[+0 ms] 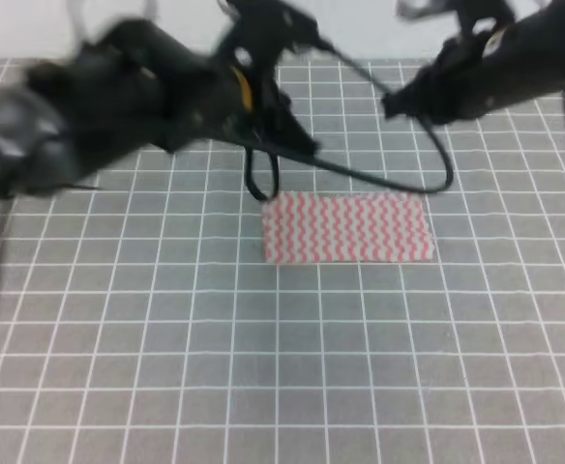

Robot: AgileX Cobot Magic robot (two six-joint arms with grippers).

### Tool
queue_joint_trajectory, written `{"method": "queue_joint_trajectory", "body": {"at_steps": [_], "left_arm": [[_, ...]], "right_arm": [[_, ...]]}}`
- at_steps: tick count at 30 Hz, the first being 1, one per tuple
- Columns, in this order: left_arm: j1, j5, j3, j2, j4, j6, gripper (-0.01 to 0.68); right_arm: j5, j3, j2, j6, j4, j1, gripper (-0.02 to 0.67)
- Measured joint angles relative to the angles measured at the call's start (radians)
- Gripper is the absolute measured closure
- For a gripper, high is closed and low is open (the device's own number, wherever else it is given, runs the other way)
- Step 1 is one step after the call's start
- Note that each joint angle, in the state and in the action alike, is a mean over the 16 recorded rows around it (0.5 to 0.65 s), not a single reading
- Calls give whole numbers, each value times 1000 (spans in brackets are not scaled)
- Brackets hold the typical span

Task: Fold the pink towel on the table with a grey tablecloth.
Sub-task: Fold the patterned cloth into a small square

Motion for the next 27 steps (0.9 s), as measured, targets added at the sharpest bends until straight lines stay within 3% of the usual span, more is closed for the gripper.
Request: {"method": "queue_joint_trajectory", "body": {"at_steps": [7,16,27], "left_arm": [[0,-22,171,-289,-34,-47,673],[-4,-70,533,-737,-64,-163,673],[-6,24,880,-1300,-64,-305,673]], "right_arm": [[-207,179,-239,8,54,0,665],[-523,523,-540,6,138,1,665],[-629,758,-763,4,188,1,665]]}}
